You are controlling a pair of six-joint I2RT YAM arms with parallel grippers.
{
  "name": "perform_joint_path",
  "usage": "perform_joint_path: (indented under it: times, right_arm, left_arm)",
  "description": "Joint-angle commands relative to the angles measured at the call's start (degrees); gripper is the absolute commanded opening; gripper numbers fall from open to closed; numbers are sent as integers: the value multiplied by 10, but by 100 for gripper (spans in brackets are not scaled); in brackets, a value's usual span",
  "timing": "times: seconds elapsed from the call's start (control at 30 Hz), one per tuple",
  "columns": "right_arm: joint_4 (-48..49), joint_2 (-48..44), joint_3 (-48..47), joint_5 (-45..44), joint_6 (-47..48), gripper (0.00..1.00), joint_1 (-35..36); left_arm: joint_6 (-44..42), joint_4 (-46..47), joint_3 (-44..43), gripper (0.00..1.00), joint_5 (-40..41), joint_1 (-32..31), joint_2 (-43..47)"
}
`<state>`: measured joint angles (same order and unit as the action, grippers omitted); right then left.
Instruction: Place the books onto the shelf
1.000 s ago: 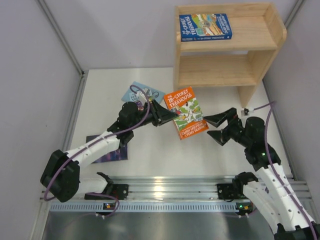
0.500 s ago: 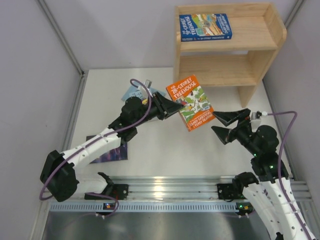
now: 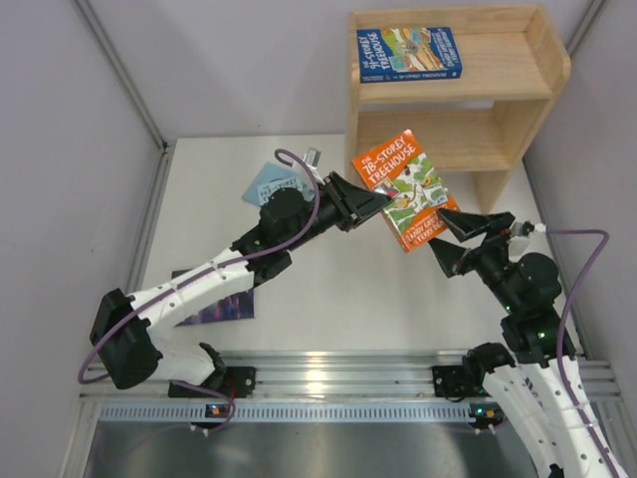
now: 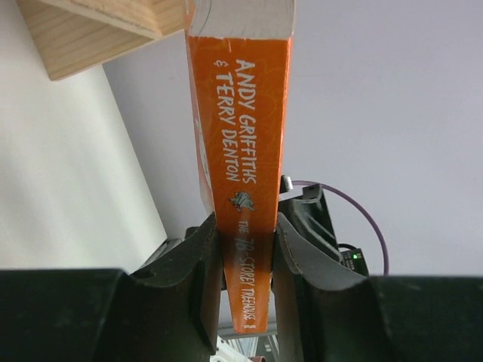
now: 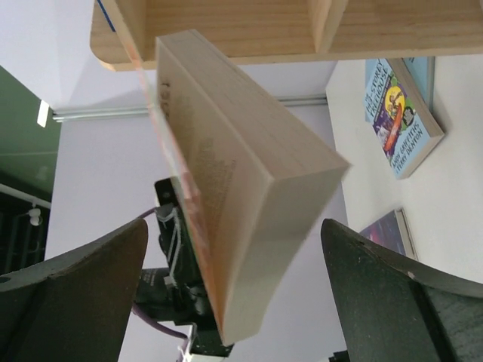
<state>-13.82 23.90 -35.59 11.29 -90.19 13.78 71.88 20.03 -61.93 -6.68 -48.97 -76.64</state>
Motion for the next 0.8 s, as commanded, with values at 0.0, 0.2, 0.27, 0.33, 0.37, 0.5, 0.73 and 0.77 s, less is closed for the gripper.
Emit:
perform_joint_path:
  times: [0.0, 0.2, 0.27, 0.33, 0.37, 0.5, 0.73, 0.77]
  right_arm:
    - [45, -13, -5, -32, -21, 95, 6]
    - [46, -14, -23, -42, -7, 72, 6]
    - [42, -16, -23, -41, 0, 63, 6]
    - [42, -21, -18, -47, 12, 53, 6]
    - [44, -22, -14, -48, 18, 50, 6]
    - [72, -21, -5, -43, 63, 22, 6]
    - [94, -2, -56, -44, 107, 0, 6]
    - [94, 6, -72, -43, 126, 0, 6]
  left_arm:
    - [5, 65, -34, 0, 33, -17, 1]
    - [6, 75, -31, 0, 42, -31, -12]
    - [6, 80, -30, 0, 39, -32, -14]
    - [5, 84, -28, 0, 33, -34, -15]
    - [5, 86, -28, 0, 27, -35, -14]
    - [-3, 97, -21, 0, -4, -35, -11]
    - [-81, 70, 13, 51, -40, -35, 32]
    - [-89, 67, 19, 55, -45, -34, 46]
